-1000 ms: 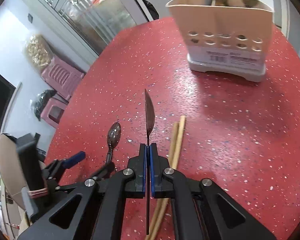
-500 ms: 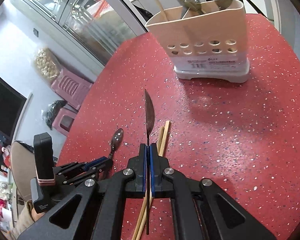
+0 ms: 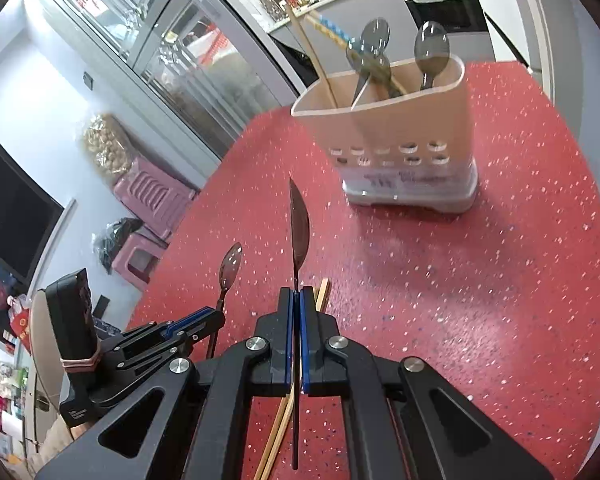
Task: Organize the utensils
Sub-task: 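Carry the knife and spoon up over the beige caddy with both tools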
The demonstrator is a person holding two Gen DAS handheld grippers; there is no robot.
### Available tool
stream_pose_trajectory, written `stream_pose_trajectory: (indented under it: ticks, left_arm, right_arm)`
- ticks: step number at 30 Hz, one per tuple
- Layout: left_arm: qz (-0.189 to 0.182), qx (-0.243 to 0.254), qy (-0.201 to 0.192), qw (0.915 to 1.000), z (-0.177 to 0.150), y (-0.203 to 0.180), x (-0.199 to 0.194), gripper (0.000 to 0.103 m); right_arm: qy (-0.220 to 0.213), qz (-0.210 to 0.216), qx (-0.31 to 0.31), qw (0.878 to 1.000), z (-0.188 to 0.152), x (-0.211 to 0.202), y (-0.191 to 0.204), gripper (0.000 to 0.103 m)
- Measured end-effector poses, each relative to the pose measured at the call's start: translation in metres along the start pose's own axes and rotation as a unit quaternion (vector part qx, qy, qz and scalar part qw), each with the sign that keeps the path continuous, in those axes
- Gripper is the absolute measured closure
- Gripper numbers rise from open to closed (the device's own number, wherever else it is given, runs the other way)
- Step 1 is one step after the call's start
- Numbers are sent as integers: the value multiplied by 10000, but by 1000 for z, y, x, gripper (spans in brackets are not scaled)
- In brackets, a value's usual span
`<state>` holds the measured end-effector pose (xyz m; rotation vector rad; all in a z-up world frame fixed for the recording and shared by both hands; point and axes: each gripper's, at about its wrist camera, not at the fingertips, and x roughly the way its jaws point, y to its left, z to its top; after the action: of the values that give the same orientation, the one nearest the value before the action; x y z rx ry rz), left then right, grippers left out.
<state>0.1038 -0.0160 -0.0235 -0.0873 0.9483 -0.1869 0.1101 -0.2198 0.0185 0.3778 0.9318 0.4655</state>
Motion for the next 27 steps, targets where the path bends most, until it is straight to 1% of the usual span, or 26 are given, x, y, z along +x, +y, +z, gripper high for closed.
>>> stream_pose_trajectory:
  ticks: [8,12,17,21,25,27]
  left_arm:
    - [-152,105,-332,9993,33,-11,-8,66]
    - [-249,99,-649,9975,57,-16,-19,66]
    - [-379,107,-1025,9940,91,-20,-28,66]
    - [-556,82,-1311,9898,122,-27,-30,66]
    - [-660,120,-1492,9865,153,-41,-21,66]
    - [-650,140,-1542,9858,164,-44,-16,66]
  right_arm:
    - [-307,-32,-53,9995,18,-24,-1,100]
    - [-524,-79,-79,9986,34,-38,-2,100]
    - [-910,-196,-102,9956,65,-55,-4,100]
    - [-1172,-268,-139,9926,91,-61,-4,100]
    - [-1359,-325,-227,9899,114,-61,-5,100]
    - [-1416,-352,-277,9889,124,-59,-5,100]
